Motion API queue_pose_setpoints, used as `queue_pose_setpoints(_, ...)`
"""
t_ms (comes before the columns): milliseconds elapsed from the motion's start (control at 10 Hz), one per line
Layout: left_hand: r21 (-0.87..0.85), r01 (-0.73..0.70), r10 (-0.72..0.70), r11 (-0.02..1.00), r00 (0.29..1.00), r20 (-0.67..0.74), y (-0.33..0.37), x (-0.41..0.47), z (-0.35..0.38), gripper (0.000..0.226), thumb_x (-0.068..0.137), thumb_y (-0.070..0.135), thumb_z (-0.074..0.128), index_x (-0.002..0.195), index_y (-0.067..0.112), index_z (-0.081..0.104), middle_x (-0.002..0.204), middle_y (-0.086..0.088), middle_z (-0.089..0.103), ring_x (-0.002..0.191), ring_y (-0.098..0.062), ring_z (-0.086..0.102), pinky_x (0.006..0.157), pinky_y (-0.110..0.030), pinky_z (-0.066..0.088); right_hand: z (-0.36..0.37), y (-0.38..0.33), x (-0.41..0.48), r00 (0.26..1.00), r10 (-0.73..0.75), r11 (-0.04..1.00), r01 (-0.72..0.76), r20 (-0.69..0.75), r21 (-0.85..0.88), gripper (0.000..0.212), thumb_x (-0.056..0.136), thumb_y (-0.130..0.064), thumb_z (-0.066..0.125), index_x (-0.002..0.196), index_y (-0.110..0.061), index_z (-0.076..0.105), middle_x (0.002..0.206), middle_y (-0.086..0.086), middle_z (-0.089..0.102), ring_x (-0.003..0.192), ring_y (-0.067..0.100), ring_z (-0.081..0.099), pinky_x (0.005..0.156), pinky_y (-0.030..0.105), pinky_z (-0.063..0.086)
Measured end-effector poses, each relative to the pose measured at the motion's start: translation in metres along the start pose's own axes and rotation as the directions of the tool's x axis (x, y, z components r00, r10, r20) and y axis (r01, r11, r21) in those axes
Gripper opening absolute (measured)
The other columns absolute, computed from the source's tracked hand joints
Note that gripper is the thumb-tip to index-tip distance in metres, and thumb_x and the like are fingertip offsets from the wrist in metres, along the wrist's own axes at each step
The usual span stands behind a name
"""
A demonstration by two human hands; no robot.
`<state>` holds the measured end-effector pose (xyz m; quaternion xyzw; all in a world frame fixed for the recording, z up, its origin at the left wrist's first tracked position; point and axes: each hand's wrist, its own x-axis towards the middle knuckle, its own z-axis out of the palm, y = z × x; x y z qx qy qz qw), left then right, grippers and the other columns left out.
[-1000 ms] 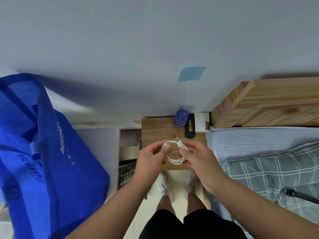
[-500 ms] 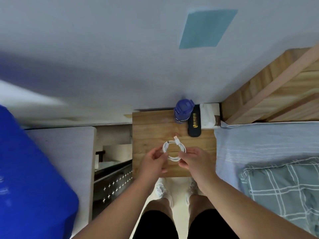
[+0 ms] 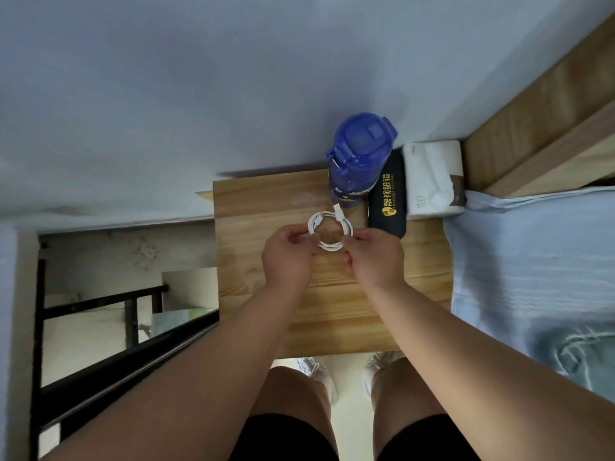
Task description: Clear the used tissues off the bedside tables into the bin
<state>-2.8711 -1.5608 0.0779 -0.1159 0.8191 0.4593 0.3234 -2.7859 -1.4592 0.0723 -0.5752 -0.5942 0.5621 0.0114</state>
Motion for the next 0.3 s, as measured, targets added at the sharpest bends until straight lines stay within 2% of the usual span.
queue_pose_setpoints(100,-0.018,0.008,-0.008,1.000,1.000,0.009,-0.001,0.001,-0.002,0.020,0.083,0.011,0.083,0.097,0.023,0.074,0.086,-0.007,0.081,0.082,-0.029,0.080,0.088,-0.050,0.064,0.004,0.003,-0.004,0.999,-0.033,0.999,0.034,-0.033,0.009,0.010,0.087,-0.027,0.079,0.082,-0.031,0.072,0.078,0.002,0.079,0.078,0.027,0.077,0.078,0.053,0.063)
queue_pose_setpoints(200,-0.077,0.046,-0.043,0.996,0.998,0.049,0.002,-0.009,-0.010,0.028,0.085,0.009,0.084,0.111,0.011,0.072,0.099,-0.014,0.079,0.088,-0.031,0.078,0.093,-0.051,0.063,-0.001,-0.004,-0.022,0.994,-0.083,0.996,0.081,-0.068,-0.027,0.018,0.089,-0.035,0.079,0.099,-0.026,0.066,0.084,-0.004,0.077,0.080,0.021,0.075,0.078,0.044,0.062)
queue_pose_setpoints(300,-0.115,0.074,-0.068,0.991,0.996,0.060,0.007,-0.034,-0.025,0.030,0.092,0.014,0.079,0.120,0.006,0.071,0.100,-0.011,0.076,0.083,-0.026,0.074,0.088,-0.048,0.065,-0.020,-0.012,-0.049,0.995,-0.089,0.993,0.084,-0.052,-0.083,0.018,0.091,-0.041,0.074,0.095,-0.030,0.062,0.076,-0.006,0.074,0.070,0.015,0.072,0.067,0.035,0.058)
